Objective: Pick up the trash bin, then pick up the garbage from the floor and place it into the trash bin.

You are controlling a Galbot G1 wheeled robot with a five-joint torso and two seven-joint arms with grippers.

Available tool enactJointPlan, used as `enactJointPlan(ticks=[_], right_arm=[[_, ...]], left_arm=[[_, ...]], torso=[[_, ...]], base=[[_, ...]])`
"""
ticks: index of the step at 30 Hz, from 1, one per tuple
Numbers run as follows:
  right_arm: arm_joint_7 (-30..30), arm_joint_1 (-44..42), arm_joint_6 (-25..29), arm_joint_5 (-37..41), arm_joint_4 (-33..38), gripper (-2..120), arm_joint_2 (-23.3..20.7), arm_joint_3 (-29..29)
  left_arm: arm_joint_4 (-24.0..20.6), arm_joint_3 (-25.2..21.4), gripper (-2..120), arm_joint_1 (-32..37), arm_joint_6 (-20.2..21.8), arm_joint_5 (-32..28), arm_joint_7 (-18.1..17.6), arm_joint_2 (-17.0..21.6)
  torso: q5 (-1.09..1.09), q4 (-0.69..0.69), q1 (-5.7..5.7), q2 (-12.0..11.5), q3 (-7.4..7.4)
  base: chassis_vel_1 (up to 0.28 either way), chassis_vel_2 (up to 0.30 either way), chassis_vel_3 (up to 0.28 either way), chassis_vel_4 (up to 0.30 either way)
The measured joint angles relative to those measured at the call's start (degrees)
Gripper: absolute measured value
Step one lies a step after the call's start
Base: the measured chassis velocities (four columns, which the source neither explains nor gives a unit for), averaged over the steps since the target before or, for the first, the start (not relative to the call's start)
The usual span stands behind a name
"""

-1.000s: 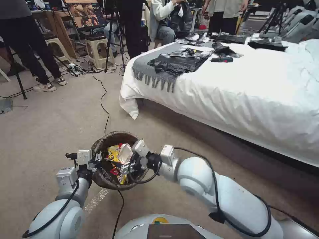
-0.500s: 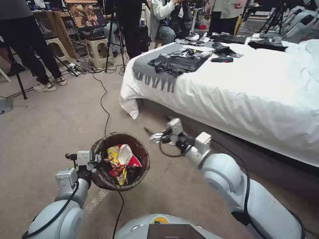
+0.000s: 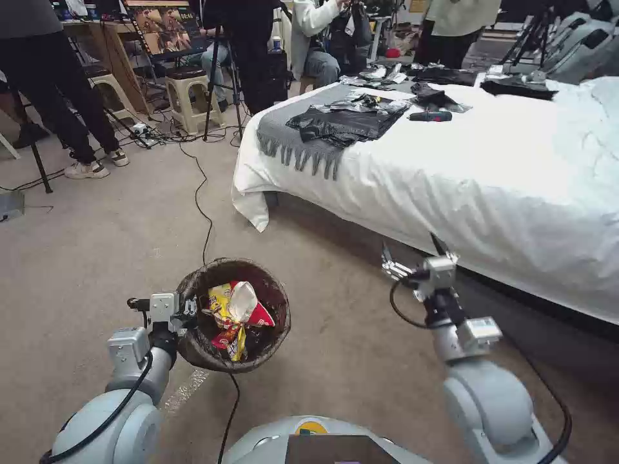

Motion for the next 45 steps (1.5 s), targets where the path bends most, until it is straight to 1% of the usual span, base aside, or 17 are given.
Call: enactJointPlan(ticks=[2,4,5,6,7,10,14,16,19,21,28,45], right_arm=[[-0.26,-2.84,2.68,-1.42,-0.17,100,1.88,1.35],[-0.26,-2.84,2.68,-1.42,-0.17,100,1.88,1.35],[-1.49,-7.51,6.08,-2.70,-0.15,100,4.77,3.46],[-1.94,-8.66,7.87,-3.63,-0.29,100,5.71,4.02],[-1.94,-8.66,7.87,-3.63,-0.29,100,5.71,4.02],[-2.30,-11.45,11.21,-5.56,-0.83,100,8.11,4.45],[-1.68,-14.53,12.91,-5.75,-0.71,100,9.32,3.84],[-0.75,-15.58,13.56,-5.92,-0.71,100,9.34,3.30],[3.30,-18.19,15.02,-6.38,-0.71,100,8.33,1.08],[4.41,-19.29,15.60,-7.07,-0.71,100,8.25,0.18],[4.84,-21.78,17.48,-9.49,-0.95,100,9.68,-0.90],[4.88,-21.68,17.55,-9.19,-1.22,100,9.67,-0.89]], left_arm=[[0.00,-0.02,7,0.06,-0.06,0.03,0.16,0.03],[0.00,-0.02,7,0.06,-0.06,0.03,0.16,0.03],[0.00,-0.20,7,0.05,-0.35,0.42,0.38,0.16],[0.00,-0.30,7,0.09,-0.72,1.10,0.58,0.06],[0.00,-0.30,7,0.09,-0.72,1.10,0.58,0.06],[0.00,-0.66,7,0.06,-1.49,2.52,1.16,-0.31],[0.00,-0.76,7,-0.42,-1.53,2.68,1.24,0.16],[-0.01,-0.77,7,-0.57,-1.53,2.65,1.25,0.19],[0.00,-0.83,7,-0.94,-1.53,2.45,1.28,0.18],[0.00,-0.91,7,-1.17,-1.53,2.33,1.30,0.19],[0.00,-0.96,7,-1.85,-1.05,1.68,1.38,0.07],[0.00,-0.83,7,-1.10,-0.75,1.73,1.56,-0.60]], torso=[[-0.01,-0.01,0.00,0.00,0.00],[-0.01,-0.01,0.00,0.00,0.00],[-0.01,-0.02,0.00,0.00,0.00],[-0.02,0.00,0.00,0.00,0.00],[-0.02,0.00,0.00,0.00,0.00],[-0.01,0.01,0.00,0.00,0.00],[-0.02,-0.01,0.00,0.00,0.00],[-0.02,-0.01,0.00,0.00,0.00],[-0.02,0.00,0.00,0.00,0.00],[-0.02,0.00,0.00,0.00,0.00],[-0.02,0.00,0.00,0.00,0.00],[-0.01,0.00,0.00,0.00,0.01]], base=[[0.000,0.000,0.000,0.000],[0.000,0.000,0.000,0.000],[0.000,0.000,0.000,0.000],[0.000,0.000,0.000,0.000],[0.000,0.000,0.000,0.000],[0.000,0.000,0.000,0.000],[0.000,0.000,0.000,0.000],[0.000,0.000,0.000,0.000],[0.000,0.000,0.000,0.000],[0.000,0.000,0.000,0.000],[0.000,0.000,0.000,0.000],[0.007,0.003,0.002,0.004]])
